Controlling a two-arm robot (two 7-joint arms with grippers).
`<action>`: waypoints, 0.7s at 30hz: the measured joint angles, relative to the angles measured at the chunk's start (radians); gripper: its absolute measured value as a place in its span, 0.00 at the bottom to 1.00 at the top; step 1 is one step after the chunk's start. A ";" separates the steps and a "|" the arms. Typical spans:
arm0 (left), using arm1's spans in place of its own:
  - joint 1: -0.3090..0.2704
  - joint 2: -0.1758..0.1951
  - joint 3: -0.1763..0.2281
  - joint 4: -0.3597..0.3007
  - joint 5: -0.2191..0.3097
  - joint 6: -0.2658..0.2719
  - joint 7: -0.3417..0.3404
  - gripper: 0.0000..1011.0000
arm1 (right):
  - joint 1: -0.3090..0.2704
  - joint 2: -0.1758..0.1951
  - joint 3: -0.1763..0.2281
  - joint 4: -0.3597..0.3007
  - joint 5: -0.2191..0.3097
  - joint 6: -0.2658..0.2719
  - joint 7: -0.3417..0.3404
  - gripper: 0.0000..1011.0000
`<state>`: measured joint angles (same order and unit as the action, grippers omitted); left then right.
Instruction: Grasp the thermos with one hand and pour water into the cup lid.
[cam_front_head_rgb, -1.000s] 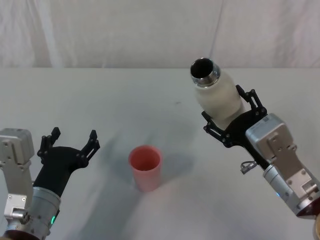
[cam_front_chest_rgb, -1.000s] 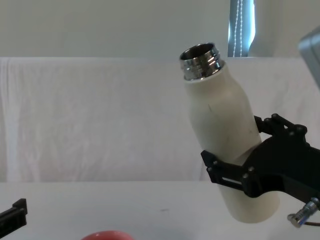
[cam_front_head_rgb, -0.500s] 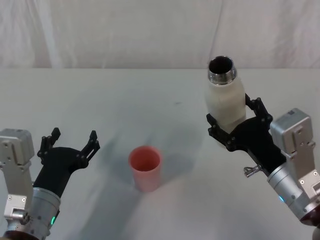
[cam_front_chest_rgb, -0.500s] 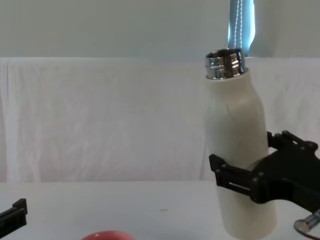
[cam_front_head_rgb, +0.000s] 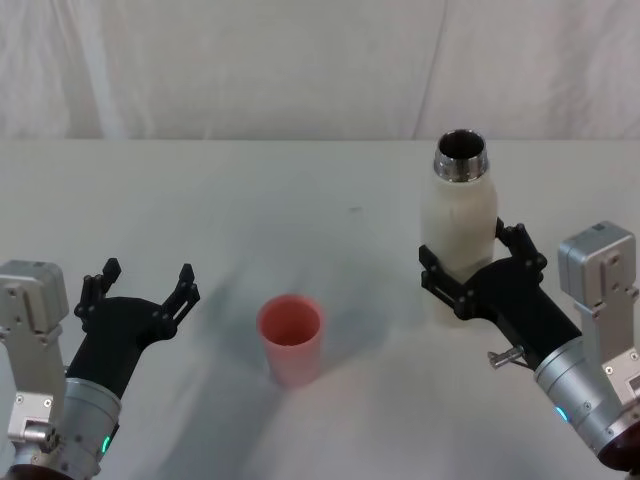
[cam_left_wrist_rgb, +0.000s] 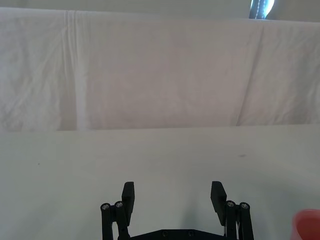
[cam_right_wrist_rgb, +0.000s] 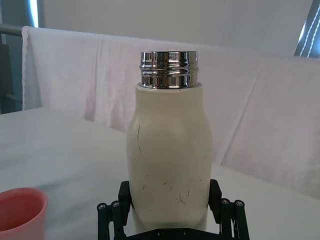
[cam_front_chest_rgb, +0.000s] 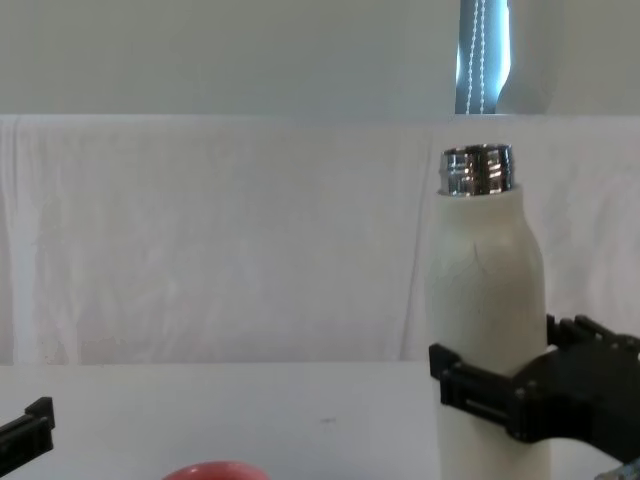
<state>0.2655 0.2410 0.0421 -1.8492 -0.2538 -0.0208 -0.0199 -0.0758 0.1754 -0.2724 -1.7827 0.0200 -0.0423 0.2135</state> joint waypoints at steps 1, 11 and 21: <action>0.000 0.000 0.000 0.000 0.000 0.000 0.000 0.99 | -0.001 0.000 -0.001 0.001 0.003 0.003 0.001 0.94; 0.000 0.000 0.000 0.000 0.000 0.000 0.000 0.99 | -0.002 -0.005 -0.029 0.024 0.030 -0.012 0.016 0.94; 0.000 0.000 0.000 0.000 0.000 0.000 0.000 0.99 | 0.001 -0.007 -0.050 0.056 0.045 -0.042 0.023 0.94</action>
<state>0.2655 0.2410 0.0421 -1.8492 -0.2539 -0.0208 -0.0199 -0.0748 0.1683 -0.3226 -1.7266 0.0649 -0.0841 0.2368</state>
